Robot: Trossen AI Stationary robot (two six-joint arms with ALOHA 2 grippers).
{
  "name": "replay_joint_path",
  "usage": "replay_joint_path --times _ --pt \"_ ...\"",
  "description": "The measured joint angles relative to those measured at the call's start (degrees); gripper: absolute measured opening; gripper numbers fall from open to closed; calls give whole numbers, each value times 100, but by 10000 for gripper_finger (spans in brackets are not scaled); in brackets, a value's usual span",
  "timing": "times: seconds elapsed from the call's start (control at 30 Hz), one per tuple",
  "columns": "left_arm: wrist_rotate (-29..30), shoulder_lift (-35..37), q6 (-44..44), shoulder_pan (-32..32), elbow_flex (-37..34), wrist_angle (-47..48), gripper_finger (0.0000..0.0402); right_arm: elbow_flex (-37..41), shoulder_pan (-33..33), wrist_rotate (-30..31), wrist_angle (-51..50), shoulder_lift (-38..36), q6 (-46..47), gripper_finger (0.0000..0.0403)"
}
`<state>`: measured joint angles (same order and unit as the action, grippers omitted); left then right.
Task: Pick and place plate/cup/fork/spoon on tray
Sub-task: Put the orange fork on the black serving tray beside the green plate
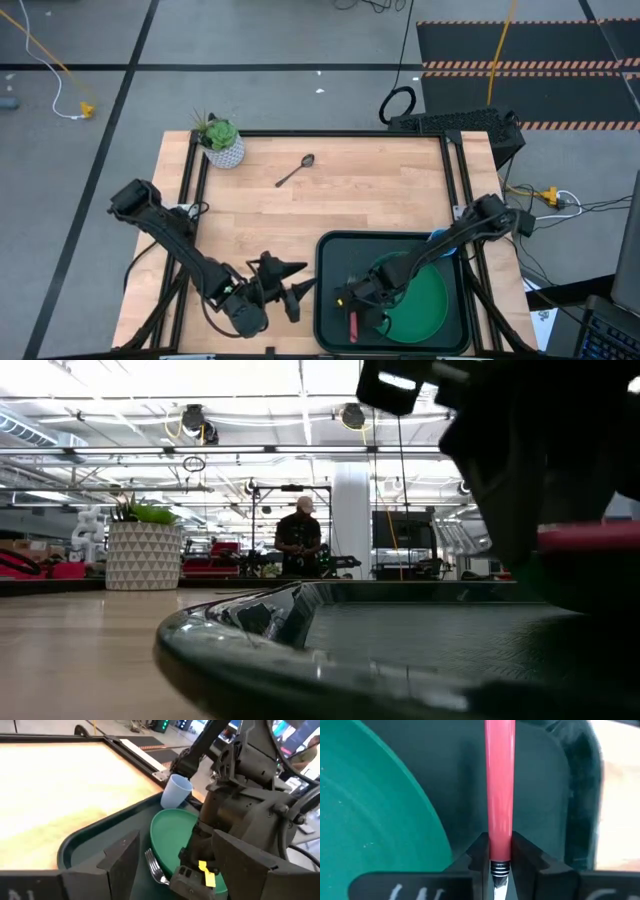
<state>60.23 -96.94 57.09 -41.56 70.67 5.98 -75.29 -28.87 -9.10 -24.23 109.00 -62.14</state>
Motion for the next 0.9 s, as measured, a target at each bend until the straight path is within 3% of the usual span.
replay_joint_path --times 0.3,0.77,0.9 --pt "-11 -5 -8 -4 -2 4 246 -526 112 -16 -701 469 192 43" --pt "-14 -5 -73 -4 -2 0 246 -538 298 -319 -962 532 280 44" --pt "-14 -5 -83 -4 -2 0 246 -538 298 -321 -966 533 185 61"
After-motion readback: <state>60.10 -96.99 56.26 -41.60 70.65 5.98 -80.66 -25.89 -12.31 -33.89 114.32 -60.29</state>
